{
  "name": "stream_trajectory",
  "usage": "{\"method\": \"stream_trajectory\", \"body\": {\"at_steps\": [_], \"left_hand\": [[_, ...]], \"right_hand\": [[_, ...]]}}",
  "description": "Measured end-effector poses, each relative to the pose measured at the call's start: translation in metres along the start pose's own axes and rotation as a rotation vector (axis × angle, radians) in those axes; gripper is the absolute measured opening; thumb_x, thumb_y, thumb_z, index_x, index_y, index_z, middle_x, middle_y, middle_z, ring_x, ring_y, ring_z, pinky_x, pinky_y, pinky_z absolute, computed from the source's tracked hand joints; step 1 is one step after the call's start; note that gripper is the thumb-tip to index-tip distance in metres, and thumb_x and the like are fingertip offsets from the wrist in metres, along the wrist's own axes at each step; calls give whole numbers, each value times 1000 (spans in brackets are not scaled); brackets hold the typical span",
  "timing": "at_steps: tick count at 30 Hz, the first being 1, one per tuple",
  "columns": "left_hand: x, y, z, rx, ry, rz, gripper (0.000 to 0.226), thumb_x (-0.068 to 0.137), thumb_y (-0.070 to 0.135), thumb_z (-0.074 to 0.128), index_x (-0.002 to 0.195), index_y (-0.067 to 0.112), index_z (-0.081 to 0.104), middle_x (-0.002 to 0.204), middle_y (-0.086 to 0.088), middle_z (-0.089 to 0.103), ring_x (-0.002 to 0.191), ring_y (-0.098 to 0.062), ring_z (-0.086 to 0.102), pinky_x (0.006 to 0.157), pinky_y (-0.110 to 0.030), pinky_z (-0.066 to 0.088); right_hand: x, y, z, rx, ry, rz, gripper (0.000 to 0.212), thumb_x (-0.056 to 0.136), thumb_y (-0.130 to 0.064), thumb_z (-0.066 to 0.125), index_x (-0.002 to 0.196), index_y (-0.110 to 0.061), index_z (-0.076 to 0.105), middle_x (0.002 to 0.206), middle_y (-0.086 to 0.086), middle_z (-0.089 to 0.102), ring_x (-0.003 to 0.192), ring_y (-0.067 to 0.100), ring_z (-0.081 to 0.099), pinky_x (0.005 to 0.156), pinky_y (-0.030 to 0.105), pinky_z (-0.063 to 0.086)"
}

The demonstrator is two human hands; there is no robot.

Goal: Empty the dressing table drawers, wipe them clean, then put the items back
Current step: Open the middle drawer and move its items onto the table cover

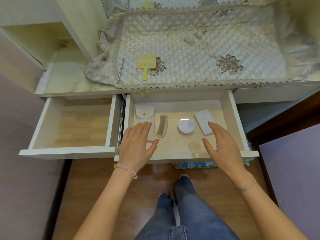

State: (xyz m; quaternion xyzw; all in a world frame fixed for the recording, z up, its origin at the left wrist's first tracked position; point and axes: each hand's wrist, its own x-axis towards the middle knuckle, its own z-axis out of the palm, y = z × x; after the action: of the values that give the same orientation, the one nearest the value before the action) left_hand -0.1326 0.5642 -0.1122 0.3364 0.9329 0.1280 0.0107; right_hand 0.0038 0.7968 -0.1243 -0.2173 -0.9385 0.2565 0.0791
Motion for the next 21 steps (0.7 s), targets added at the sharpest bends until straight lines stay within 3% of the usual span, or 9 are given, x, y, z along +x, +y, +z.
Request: {"method": "stream_trajectory", "body": {"at_steps": [5, 12, 21], "left_hand": [[35, 13, 10, -12, -50, 13, 57, 90, 49, 38, 128, 10, 54, 128, -7, 58, 120, -25, 53, 100, -46, 42], [81, 38, 37, -34, -85, 20, 55, 88, 48, 39, 126, 11, 55, 125, -4, 59, 117, -23, 54, 101, -43, 40], [113, 60, 91, -57, -196, 0, 59, 87, 50, 37, 122, 8, 58, 122, -7, 61, 113, -26, 57, 96, -44, 44]], "right_hand": [[27, 27, -3, -4, 3, 18, 55, 91, -32, 53, 140, -13, 37, 143, 5, 44, 132, 22, 40, 108, 41, 35], [67, 67, -5, 1, -51, 75, 55, 92, -31, 53, 141, -13, 36, 143, 5, 43, 132, 21, 38, 107, 31, 30], [93, 108, 15, 20, -185, 154, 58, 92, -32, 52, 143, -14, 32, 146, 3, 38, 134, 19, 33, 109, 28, 26]]}}
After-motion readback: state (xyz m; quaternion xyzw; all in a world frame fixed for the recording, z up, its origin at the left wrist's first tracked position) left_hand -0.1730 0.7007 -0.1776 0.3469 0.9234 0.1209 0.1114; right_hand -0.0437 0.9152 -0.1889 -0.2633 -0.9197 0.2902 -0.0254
